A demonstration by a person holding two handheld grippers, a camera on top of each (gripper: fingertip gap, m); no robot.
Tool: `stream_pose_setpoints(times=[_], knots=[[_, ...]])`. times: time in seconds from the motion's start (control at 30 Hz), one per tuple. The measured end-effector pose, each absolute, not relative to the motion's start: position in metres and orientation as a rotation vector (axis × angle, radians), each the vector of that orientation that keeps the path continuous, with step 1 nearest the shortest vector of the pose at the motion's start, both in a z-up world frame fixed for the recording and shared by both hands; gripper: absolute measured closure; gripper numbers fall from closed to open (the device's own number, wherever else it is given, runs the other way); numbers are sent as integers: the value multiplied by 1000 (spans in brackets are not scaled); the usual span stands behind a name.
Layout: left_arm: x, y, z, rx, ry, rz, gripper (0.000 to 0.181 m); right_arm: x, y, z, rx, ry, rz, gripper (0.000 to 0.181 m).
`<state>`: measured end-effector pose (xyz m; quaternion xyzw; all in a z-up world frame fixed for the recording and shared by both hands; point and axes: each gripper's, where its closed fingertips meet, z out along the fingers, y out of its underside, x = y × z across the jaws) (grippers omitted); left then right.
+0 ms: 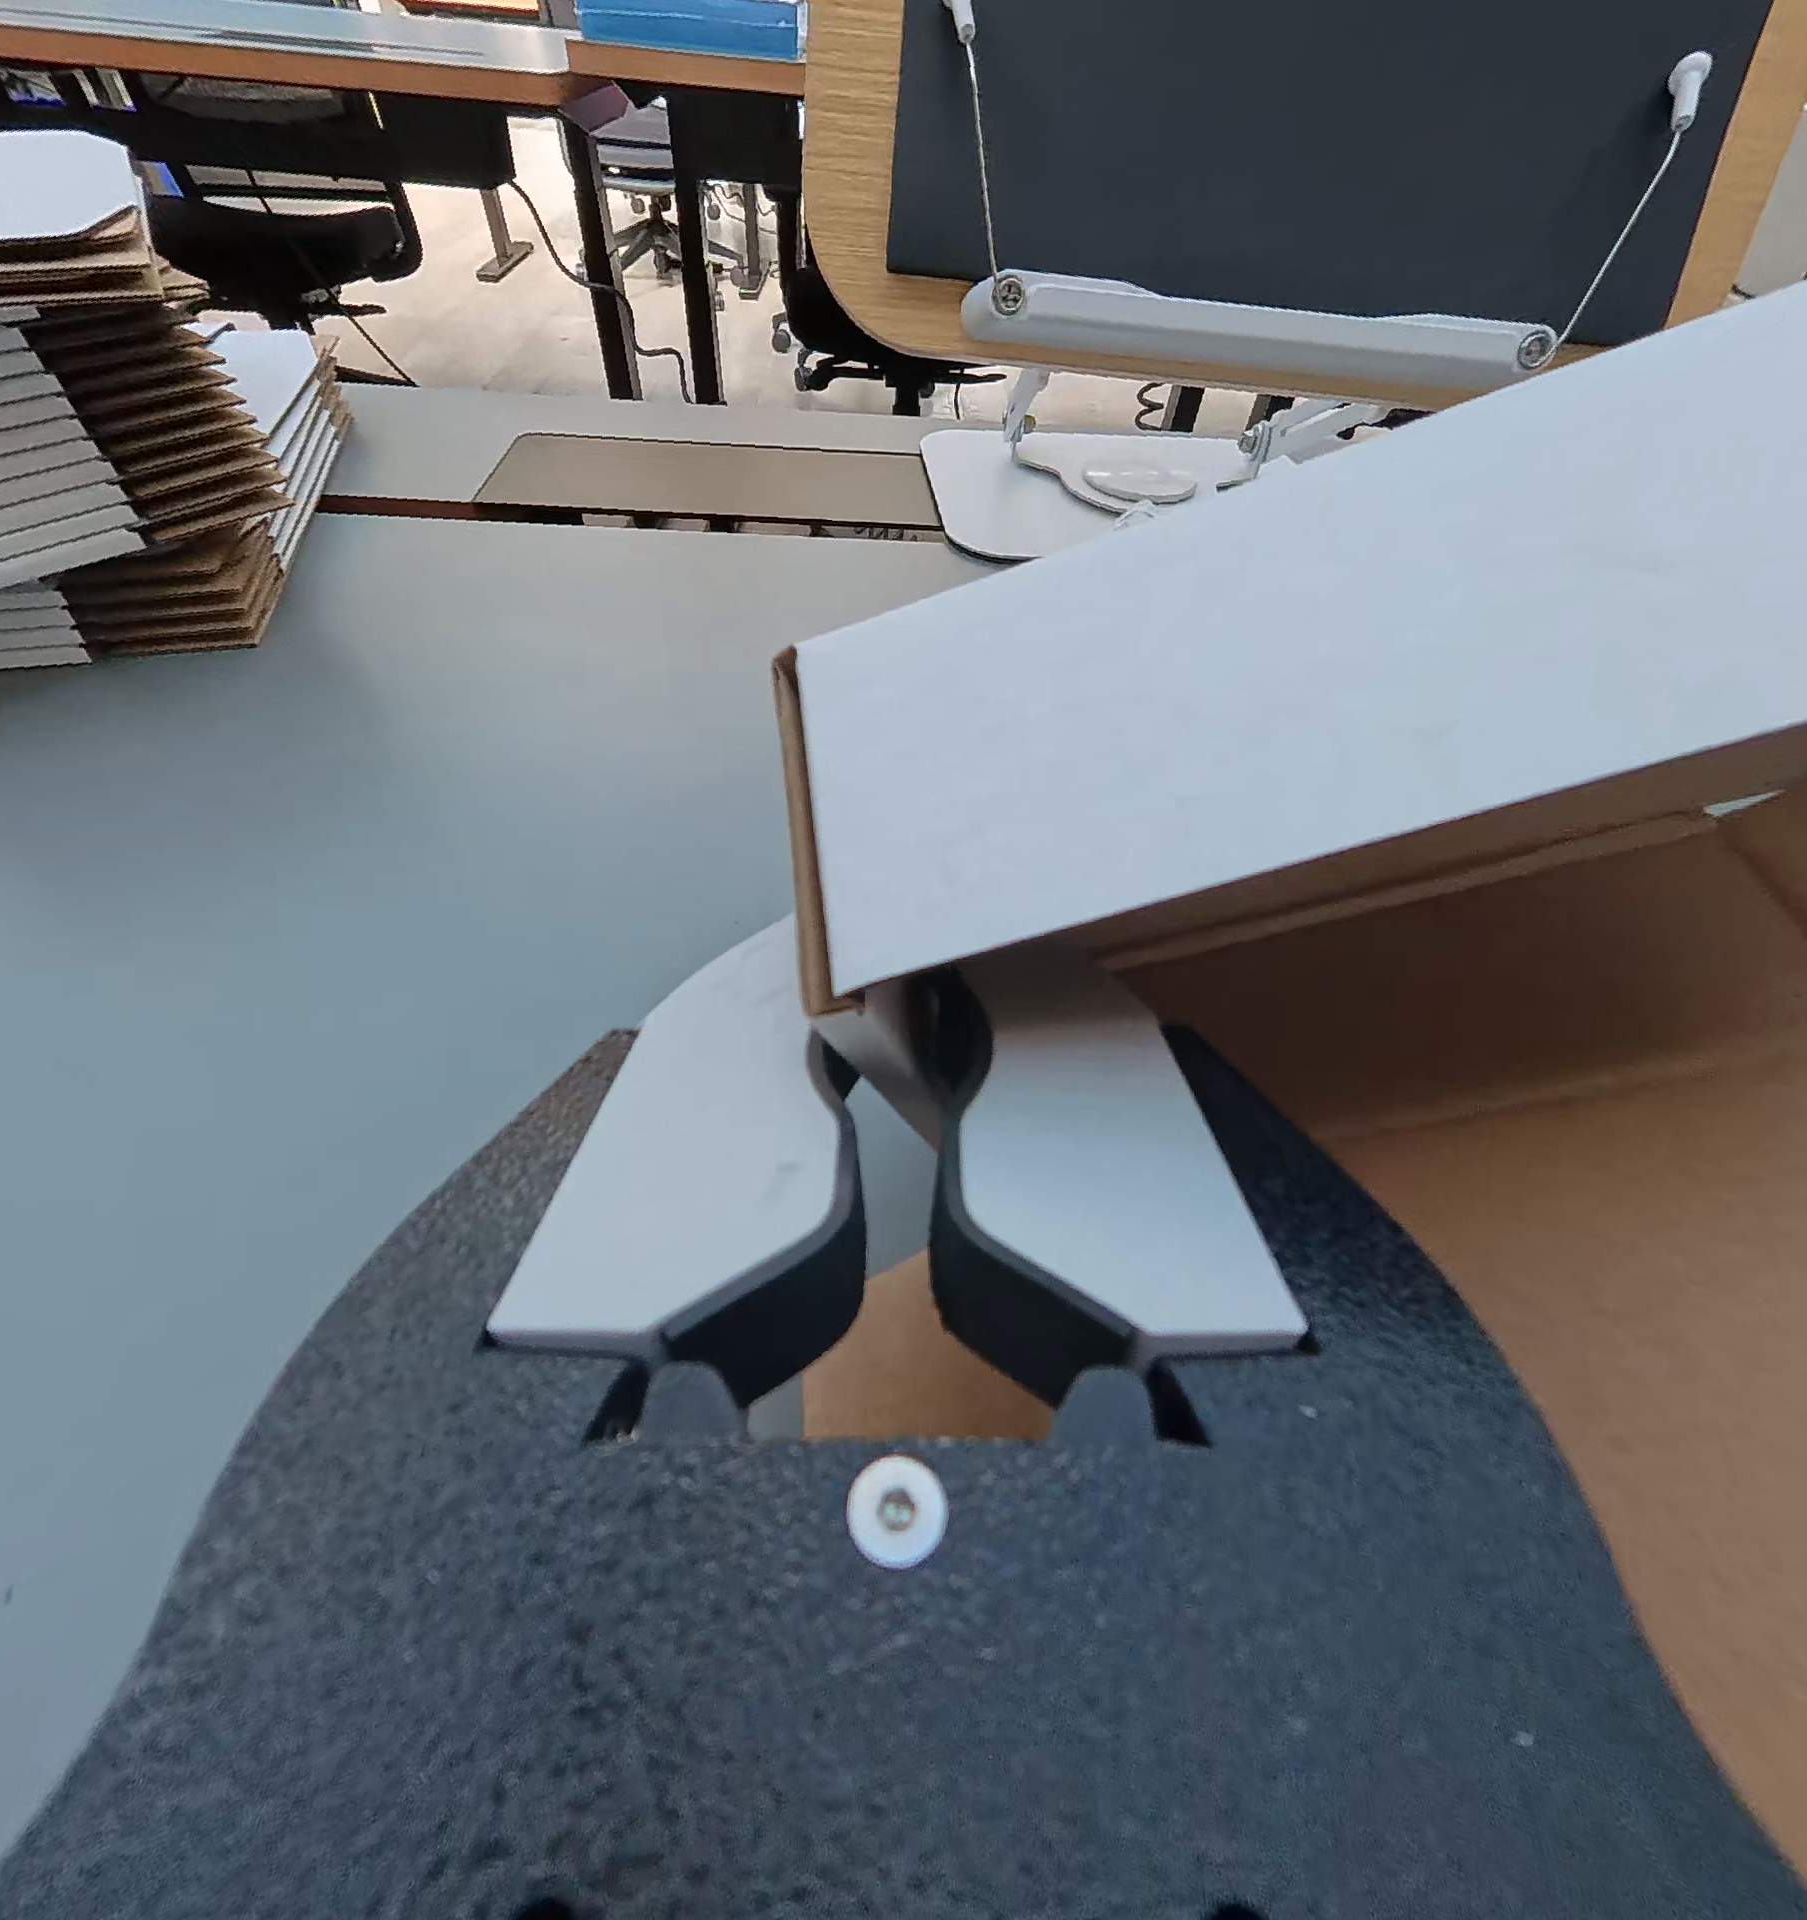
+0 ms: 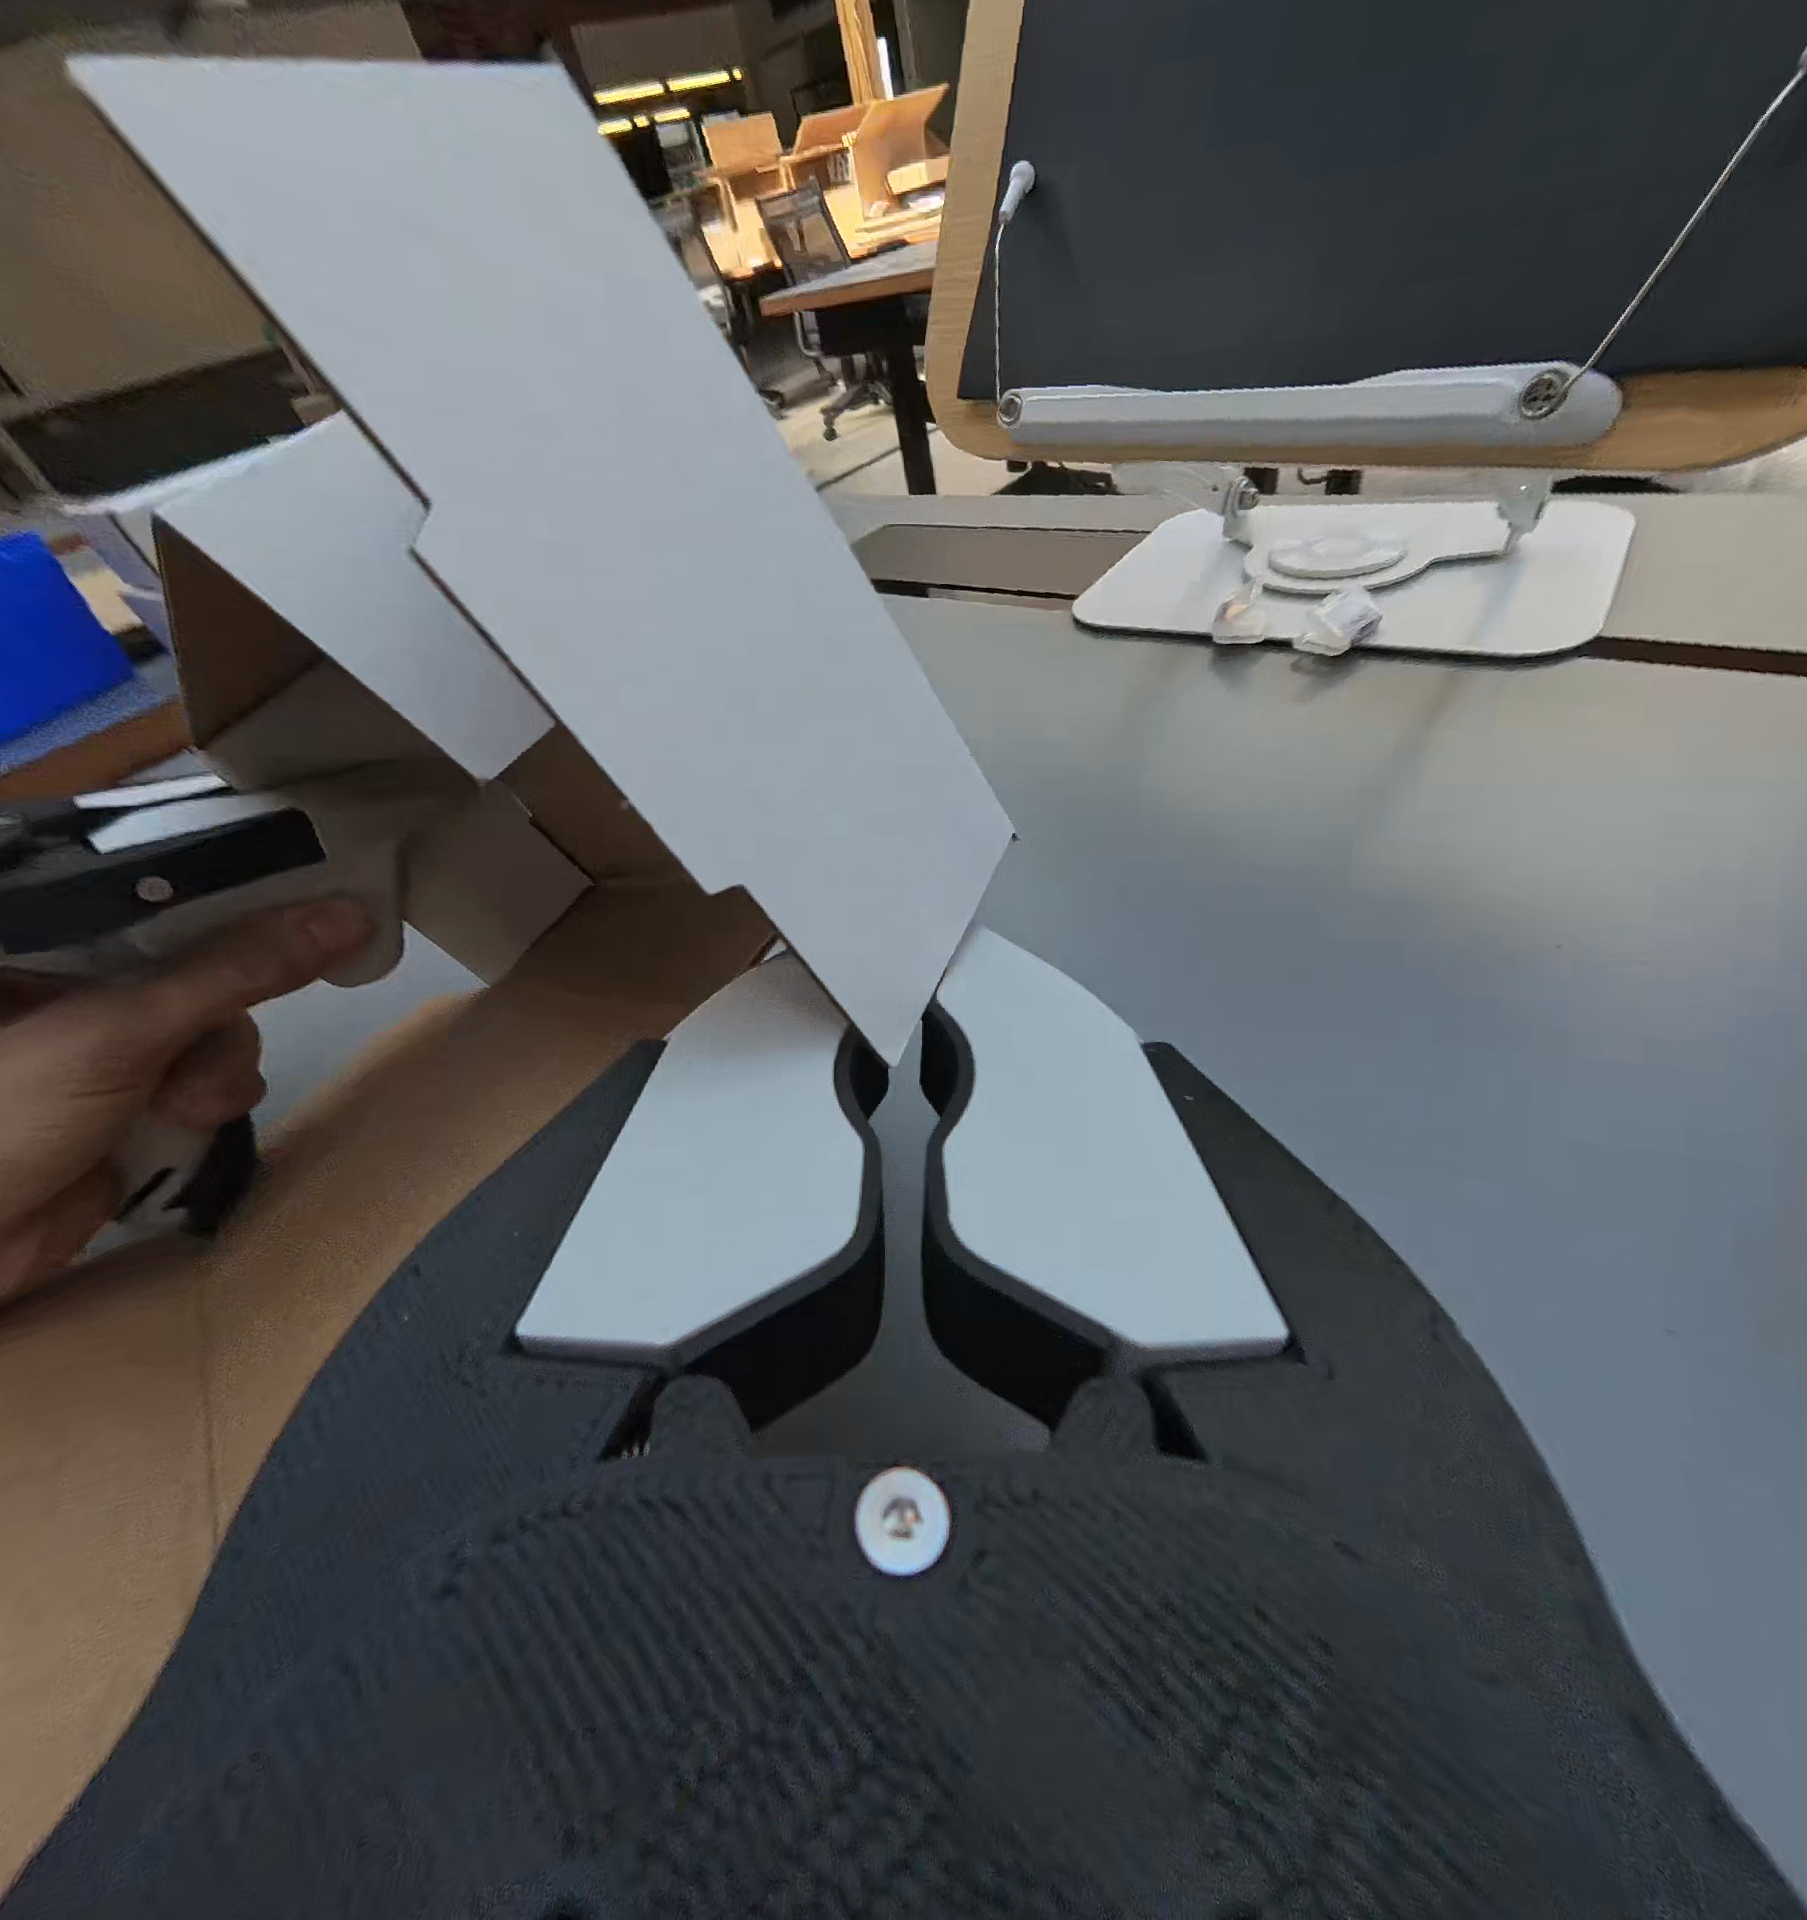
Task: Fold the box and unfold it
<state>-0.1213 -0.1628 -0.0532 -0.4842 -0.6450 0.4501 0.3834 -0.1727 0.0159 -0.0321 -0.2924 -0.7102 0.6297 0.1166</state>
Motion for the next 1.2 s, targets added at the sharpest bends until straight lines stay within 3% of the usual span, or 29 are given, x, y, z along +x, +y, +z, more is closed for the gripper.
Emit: stream_pose_setpoints(times=[0.17, 0.43, 1.03, 1.2], knots=[[-122, -160, -53, -1257, -1631, 1161, 172, -177, 27, -42, -661, -2048, 1392, 181], [-121, -157, -51, -1168, -1649, 1071, 174, -167, 29, -29, -963, -1928, 1843, 181], [-122, -151, -48, -1093, -1649, 1031, 176, -146, 56, -71, -736, -2228, 1312, 181], [-122, -153, -48, -1085, -1657, 1048, 176, -136, 51, -49, -508, -2195, 1324, 181]])
